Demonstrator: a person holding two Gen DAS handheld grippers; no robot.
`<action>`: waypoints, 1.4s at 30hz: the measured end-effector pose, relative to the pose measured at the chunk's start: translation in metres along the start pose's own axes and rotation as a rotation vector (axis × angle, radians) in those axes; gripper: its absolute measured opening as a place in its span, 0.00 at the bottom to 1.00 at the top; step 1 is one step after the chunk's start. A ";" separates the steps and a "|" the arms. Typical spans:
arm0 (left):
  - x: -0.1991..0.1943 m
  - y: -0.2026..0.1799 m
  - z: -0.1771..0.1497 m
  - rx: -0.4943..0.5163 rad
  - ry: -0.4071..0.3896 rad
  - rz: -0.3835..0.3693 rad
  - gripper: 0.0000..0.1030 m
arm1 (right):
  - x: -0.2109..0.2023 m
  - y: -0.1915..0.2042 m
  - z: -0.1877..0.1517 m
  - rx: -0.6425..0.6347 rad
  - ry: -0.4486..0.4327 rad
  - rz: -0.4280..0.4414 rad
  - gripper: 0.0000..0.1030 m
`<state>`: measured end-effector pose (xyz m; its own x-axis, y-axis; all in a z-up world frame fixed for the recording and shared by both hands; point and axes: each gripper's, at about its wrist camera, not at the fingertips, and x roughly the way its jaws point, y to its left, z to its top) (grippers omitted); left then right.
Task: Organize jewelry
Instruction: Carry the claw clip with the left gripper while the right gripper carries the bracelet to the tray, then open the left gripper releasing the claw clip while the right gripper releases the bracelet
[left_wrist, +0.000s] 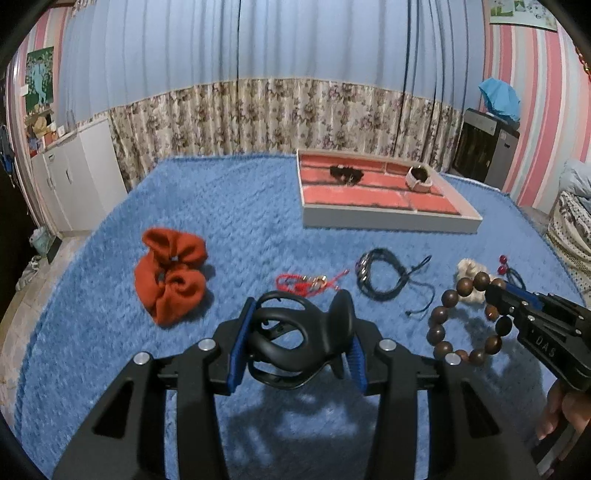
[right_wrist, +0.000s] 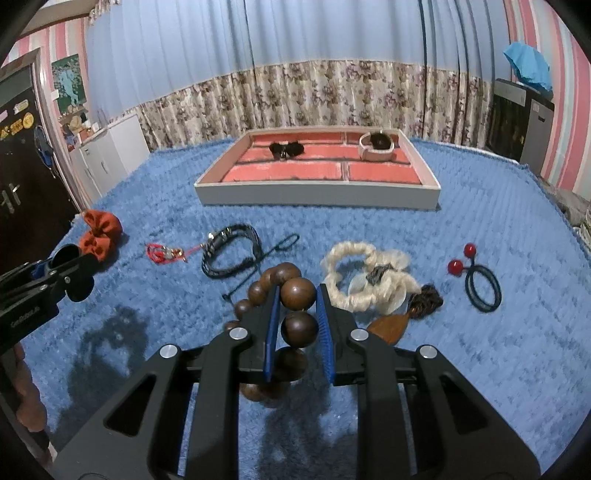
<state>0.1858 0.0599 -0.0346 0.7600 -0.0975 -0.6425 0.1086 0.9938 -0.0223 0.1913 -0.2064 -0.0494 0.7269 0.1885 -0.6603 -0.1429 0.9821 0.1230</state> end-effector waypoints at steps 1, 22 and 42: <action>-0.002 -0.002 0.003 0.000 -0.008 -0.003 0.43 | -0.002 0.000 0.002 -0.001 -0.006 0.000 0.20; 0.046 -0.046 0.133 0.031 -0.074 -0.099 0.43 | -0.008 -0.018 0.134 -0.027 -0.136 -0.083 0.20; 0.253 -0.057 0.176 0.032 0.129 -0.060 0.43 | 0.163 -0.110 0.171 0.049 0.036 -0.210 0.20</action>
<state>0.4847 -0.0303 -0.0616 0.6629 -0.1471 -0.7342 0.1731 0.9841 -0.0409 0.4406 -0.2832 -0.0439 0.7128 -0.0196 -0.7011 0.0422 0.9990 0.0151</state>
